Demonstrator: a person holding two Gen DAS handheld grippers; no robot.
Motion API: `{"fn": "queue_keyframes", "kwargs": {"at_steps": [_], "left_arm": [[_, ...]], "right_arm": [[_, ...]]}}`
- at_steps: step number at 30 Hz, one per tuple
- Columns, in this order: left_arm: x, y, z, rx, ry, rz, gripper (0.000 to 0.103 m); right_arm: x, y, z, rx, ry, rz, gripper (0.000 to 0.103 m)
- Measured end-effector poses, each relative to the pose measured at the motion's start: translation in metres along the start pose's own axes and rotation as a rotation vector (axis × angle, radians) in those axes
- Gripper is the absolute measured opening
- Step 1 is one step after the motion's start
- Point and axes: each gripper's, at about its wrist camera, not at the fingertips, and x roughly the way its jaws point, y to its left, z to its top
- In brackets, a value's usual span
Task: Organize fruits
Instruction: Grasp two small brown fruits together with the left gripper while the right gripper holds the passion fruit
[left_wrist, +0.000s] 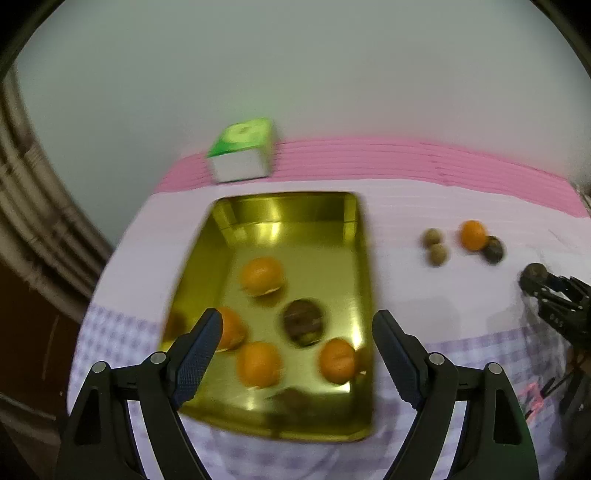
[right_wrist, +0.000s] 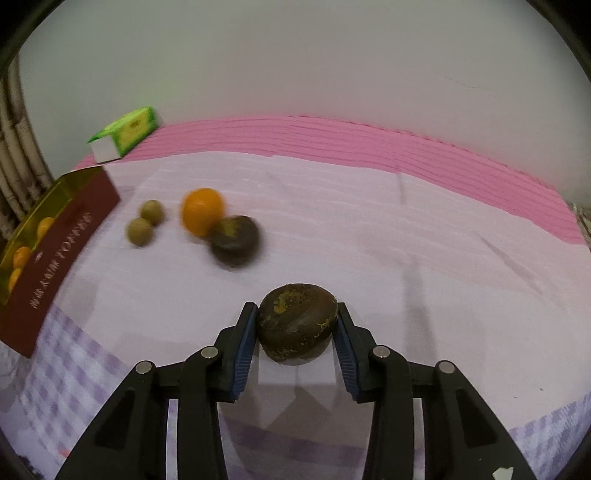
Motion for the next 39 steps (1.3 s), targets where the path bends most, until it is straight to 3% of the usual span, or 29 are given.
{"fn": "queue_keyframes", "kwargs": {"at_steps": [6, 9, 18, 32, 39], "left_arm": [[0.015, -0.06, 0.023, 0.092, -0.001, -0.062, 0.083], [0.029, -0.076, 0.033, 0.069, 0.039, -0.113, 0.083], [0.067, -0.093, 0.05, -0.001, 0.13, -0.153, 0.082], [0.114, -0.112, 0.065, -0.008, 0.219, -0.185, 0.047], [0.127, -0.12, 0.072, 0.005, 0.236, -0.188, 0.037]], "right_arm": [[-0.004, -0.035, -0.006, 0.034, -0.008, -0.056, 0.038], [-0.006, -0.048, -0.008, 0.059, -0.01, -0.063, 0.038], [-0.01, -0.06, -0.013, 0.093, -0.013, -0.045, 0.038], [-0.01, -0.061, -0.012, 0.103, -0.013, -0.033, 0.038], [-0.012, -0.062, -0.014, 0.109, -0.014, -0.029, 0.038]]}}
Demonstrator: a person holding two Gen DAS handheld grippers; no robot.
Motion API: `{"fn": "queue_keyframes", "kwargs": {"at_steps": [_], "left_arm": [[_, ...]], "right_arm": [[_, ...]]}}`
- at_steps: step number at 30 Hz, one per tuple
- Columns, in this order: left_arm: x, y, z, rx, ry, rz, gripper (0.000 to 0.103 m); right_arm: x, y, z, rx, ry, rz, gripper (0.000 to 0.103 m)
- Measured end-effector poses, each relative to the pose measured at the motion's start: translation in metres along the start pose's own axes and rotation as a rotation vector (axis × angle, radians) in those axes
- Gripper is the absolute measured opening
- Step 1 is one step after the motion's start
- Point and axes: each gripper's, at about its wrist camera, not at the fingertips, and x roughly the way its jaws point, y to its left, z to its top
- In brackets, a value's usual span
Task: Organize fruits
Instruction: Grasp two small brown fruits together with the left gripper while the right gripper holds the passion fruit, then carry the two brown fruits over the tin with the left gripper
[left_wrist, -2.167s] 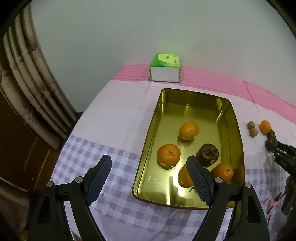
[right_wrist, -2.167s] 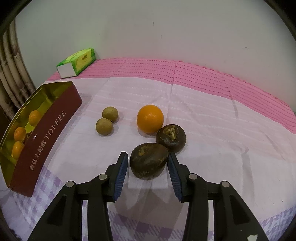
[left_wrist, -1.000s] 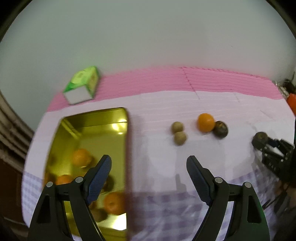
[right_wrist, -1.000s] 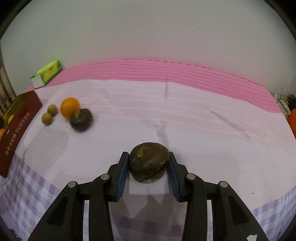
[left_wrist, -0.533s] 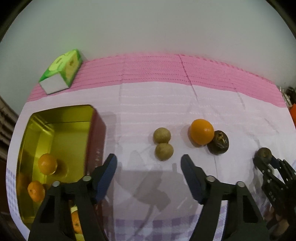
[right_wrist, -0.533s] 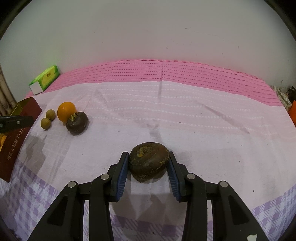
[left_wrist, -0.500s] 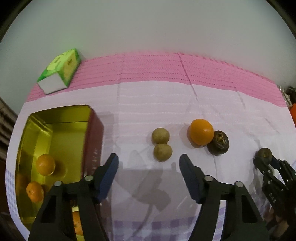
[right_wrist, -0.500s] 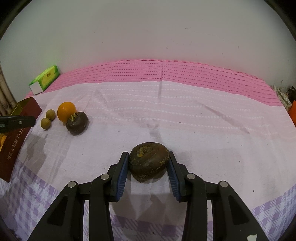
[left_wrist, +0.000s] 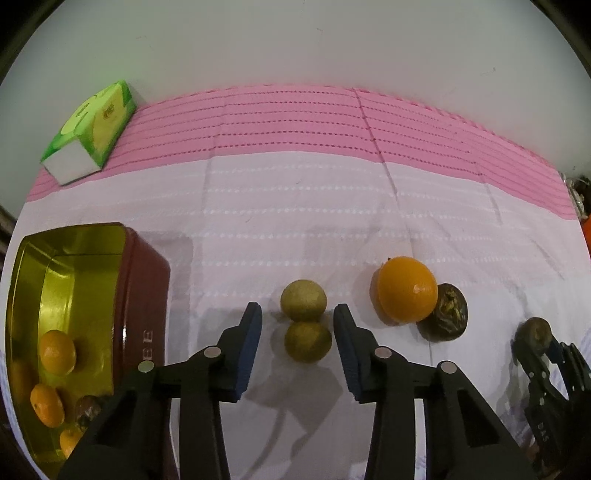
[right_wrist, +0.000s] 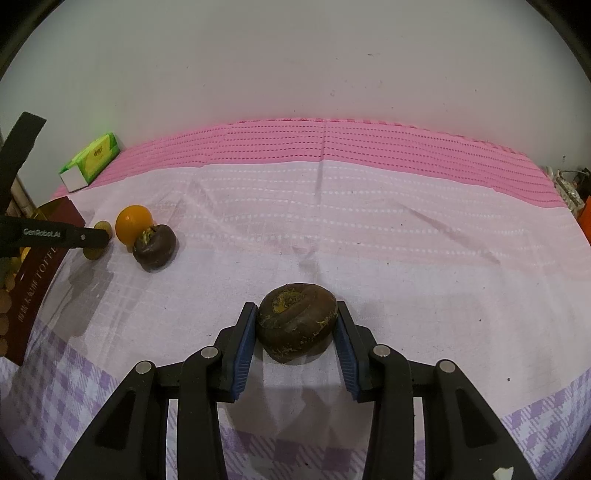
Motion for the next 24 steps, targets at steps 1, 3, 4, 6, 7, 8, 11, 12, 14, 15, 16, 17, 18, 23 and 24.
{"fn": "queue_keyframes", "kwargs": {"at_steps": [1, 3, 4, 6, 7, 8, 11, 12, 14, 15, 16, 17, 18, 23, 24], "left_arm": [[0.001, 0.001, 0.001, -0.001, 0.004, -0.004, 0.031], [0.004, 0.002, 0.0, -0.009, 0.016, -0.009, 0.028], [0.004, 0.002, 0.0, -0.007, 0.012, -0.008, 0.027], [0.002, 0.002, -0.003, -0.002, 0.014, -0.012, 0.027], [0.002, 0.001, -0.005, 0.0, 0.017, -0.012, 0.026], [0.0, 0.002, -0.007, 0.001, 0.017, -0.01, 0.026], [-0.006, 0.003, -0.014, 0.005, 0.01, -0.01, 0.026], [-0.009, 0.003, -0.017, 0.006, 0.009, -0.011, 0.026], [-0.014, 0.004, -0.024, 0.008, 0.007, -0.012, 0.026], [-0.018, 0.004, -0.028, 0.008, 0.006, -0.01, 0.026], [-0.021, 0.004, -0.031, 0.011, 0.005, -0.01, 0.026], [-0.025, 0.005, -0.035, 0.013, 0.001, -0.009, 0.026], [-0.029, 0.005, -0.039, 0.015, -0.002, -0.005, 0.026], [-0.046, 0.007, -0.051, 0.02, -0.019, -0.005, 0.026], [-0.051, 0.007, -0.055, 0.024, -0.025, -0.002, 0.026]], "right_arm": [[0.0, 0.0, 0.0, 0.0, 0.0, 0.0, 0.038], [0.0, 0.0, 0.0, 0.0, 0.0, 0.0, 0.038], [0.0, 0.0, 0.0, 0.0, 0.0, 0.0, 0.038], [0.0, 0.0, 0.0, 0.0, 0.0, 0.0, 0.038], [0.0, 0.001, 0.0, 0.0, 0.0, -0.001, 0.038], [0.0, 0.001, 0.0, 0.0, 0.0, -0.001, 0.038], [0.0, 0.001, 0.0, 0.0, 0.0, 0.0, 0.038], [0.0, 0.001, 0.0, -0.001, 0.0, -0.001, 0.038], [0.0, 0.001, -0.001, -0.003, 0.0, -0.005, 0.038], [0.001, 0.001, -0.001, -0.004, 0.001, -0.006, 0.038], [0.001, 0.001, -0.001, -0.005, 0.001, -0.008, 0.038], [0.001, 0.002, -0.001, -0.006, 0.001, -0.009, 0.038], [0.002, 0.003, -0.001, -0.008, 0.002, -0.012, 0.038], [0.003, 0.006, -0.001, -0.018, 0.004, -0.026, 0.038], [0.003, 0.006, -0.001, -0.019, 0.005, -0.028, 0.038]]}}
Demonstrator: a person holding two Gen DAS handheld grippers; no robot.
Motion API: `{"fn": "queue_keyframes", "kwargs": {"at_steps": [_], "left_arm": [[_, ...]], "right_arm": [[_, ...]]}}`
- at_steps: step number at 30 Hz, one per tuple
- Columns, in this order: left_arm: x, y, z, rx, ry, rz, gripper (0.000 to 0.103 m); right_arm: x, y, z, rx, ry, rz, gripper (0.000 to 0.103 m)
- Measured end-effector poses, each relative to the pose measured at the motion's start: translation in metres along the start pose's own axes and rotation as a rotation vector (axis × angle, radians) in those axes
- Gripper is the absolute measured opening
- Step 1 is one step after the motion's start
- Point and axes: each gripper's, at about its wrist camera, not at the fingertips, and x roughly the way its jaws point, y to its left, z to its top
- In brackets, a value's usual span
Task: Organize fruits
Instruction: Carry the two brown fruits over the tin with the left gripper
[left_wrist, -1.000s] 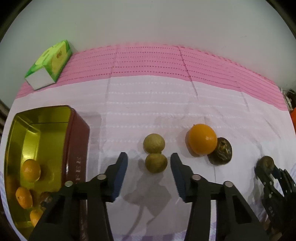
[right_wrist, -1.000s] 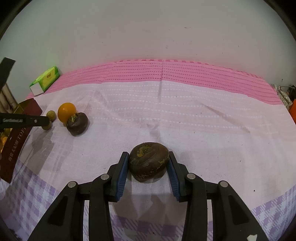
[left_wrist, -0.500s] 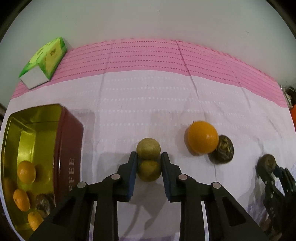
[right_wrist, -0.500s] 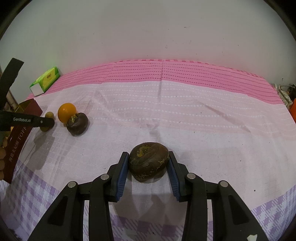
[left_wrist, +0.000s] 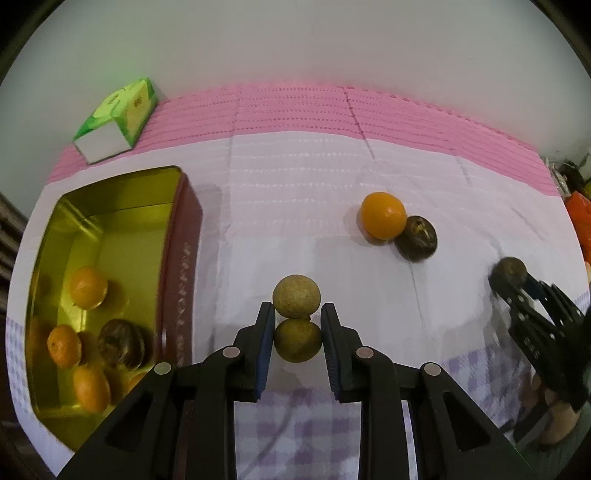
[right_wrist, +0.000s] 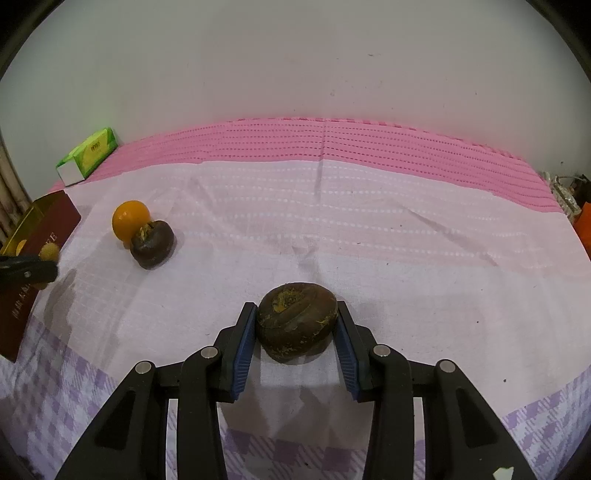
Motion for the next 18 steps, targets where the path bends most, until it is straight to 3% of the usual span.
{"fn": "queue_keyframes", "kwargs": {"at_steps": [9, 18], "left_arm": [[-0.035, 0.011, -0.02, -0.007, -0.044, 0.007, 0.026], [-0.06, 0.056, -0.019, -0.069, -0.09, 0.056, 0.026]], "right_arm": [[0.0, 0.003, 0.0, -0.012, 0.002, -0.018, 0.038], [0.0, 0.004, 0.0, -0.017, 0.003, -0.024, 0.038]]}}
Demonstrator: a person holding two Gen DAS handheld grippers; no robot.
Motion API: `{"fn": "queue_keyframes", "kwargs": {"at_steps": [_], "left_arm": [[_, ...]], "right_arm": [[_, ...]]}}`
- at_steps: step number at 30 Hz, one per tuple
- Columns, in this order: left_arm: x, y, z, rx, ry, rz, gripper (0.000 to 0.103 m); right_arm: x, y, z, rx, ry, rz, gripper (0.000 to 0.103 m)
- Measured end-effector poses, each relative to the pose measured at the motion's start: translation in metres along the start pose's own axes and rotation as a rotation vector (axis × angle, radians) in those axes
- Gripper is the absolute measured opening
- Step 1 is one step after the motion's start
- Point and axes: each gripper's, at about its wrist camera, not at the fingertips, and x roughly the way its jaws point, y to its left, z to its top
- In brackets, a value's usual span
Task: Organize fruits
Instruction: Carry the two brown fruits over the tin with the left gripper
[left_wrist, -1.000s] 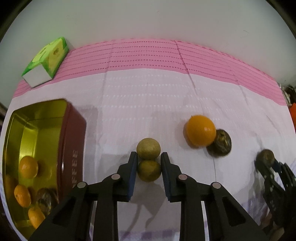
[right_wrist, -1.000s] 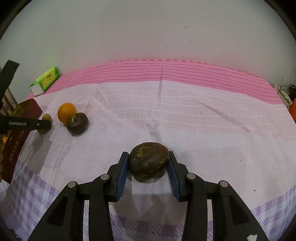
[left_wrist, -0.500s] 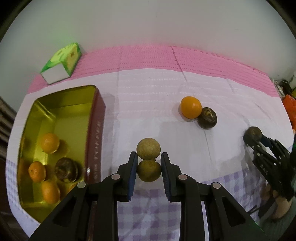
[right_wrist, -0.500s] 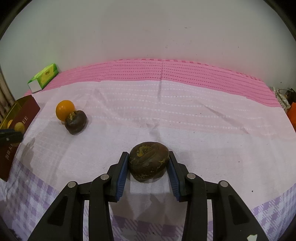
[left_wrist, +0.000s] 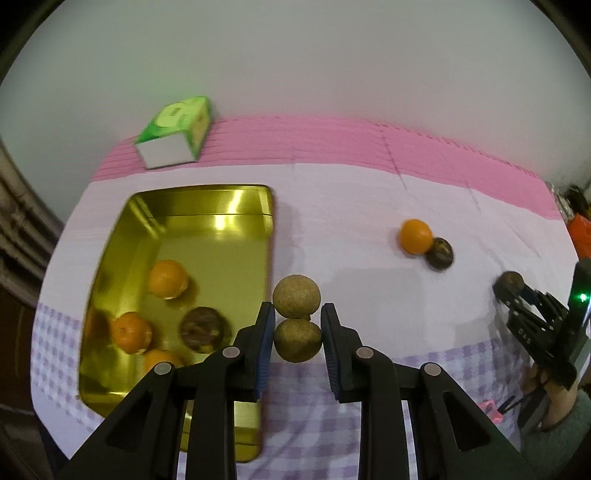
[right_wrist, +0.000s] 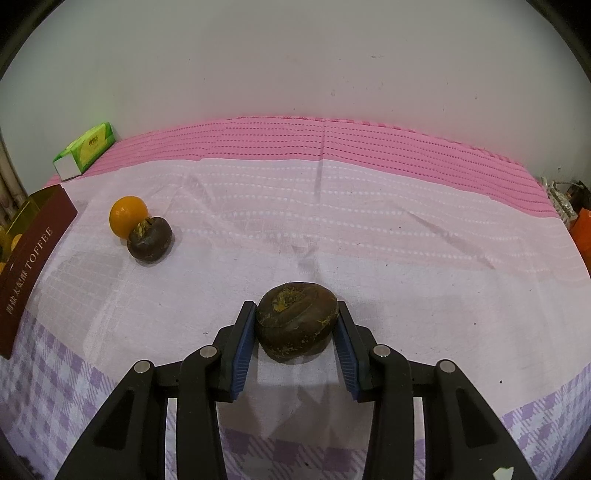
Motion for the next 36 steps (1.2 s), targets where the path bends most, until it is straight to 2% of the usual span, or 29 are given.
{"fn": "queue_keyframes", "kwargs": {"at_steps": [12, 36], "left_arm": [[-0.006, 0.062, -0.001, -0.079, -0.003, 0.09, 0.026], [0.006, 0.128, -0.007, -0.181, 0.062, 0.123, 0.027]], "right_arm": [[0.0, 0.0, 0.0, 0.0, 0.0, -0.001, 0.038], [0.001, 0.0, 0.0, -0.002, 0.0, -0.002, 0.038]]}}
